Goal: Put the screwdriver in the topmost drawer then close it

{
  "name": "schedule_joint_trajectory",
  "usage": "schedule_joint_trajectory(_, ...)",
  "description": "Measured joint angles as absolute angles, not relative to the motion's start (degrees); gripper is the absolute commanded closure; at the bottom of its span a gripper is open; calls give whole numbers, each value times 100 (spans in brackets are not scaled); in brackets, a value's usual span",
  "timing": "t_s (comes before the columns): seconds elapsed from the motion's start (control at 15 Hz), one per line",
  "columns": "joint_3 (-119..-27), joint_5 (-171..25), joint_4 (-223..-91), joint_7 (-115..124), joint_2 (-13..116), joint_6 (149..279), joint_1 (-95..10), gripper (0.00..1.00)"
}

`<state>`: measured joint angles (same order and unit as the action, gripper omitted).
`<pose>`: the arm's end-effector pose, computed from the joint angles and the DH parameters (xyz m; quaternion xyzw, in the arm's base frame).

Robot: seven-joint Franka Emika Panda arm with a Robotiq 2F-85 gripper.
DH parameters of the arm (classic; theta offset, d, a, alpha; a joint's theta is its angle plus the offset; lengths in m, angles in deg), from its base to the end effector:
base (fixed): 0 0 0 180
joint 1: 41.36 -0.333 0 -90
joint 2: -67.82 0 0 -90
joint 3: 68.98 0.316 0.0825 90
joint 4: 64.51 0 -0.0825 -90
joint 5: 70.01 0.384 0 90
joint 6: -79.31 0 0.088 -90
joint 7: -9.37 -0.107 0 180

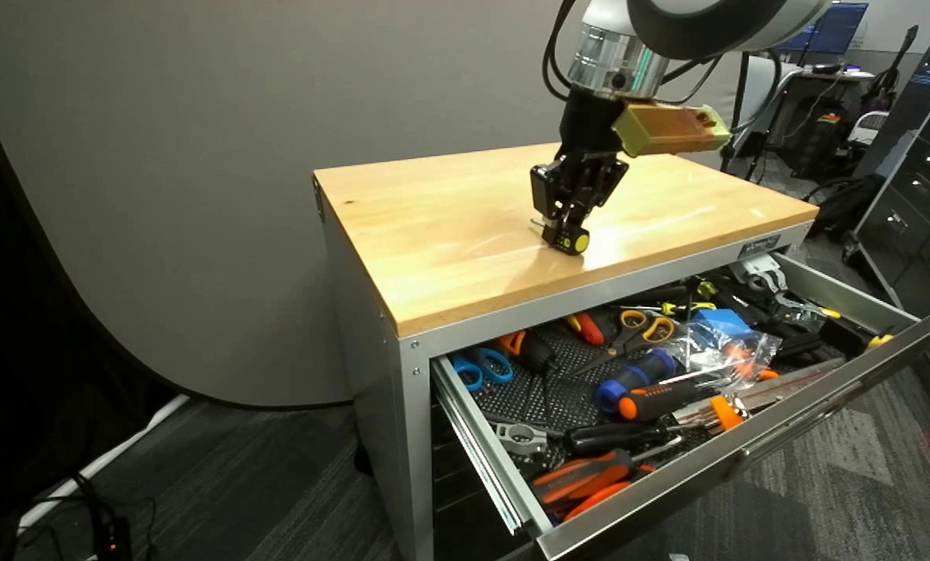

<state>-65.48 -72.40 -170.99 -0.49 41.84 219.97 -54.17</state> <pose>0.6285 0.1809 0.2897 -0.9951 -0.0672 -0.0704 0.0151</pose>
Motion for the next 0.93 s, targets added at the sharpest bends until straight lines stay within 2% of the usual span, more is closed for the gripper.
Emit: schedule_joint_trajectory(0.93, -6675, -7184, -19496, -98, 5769, 21883, -4995, 88)
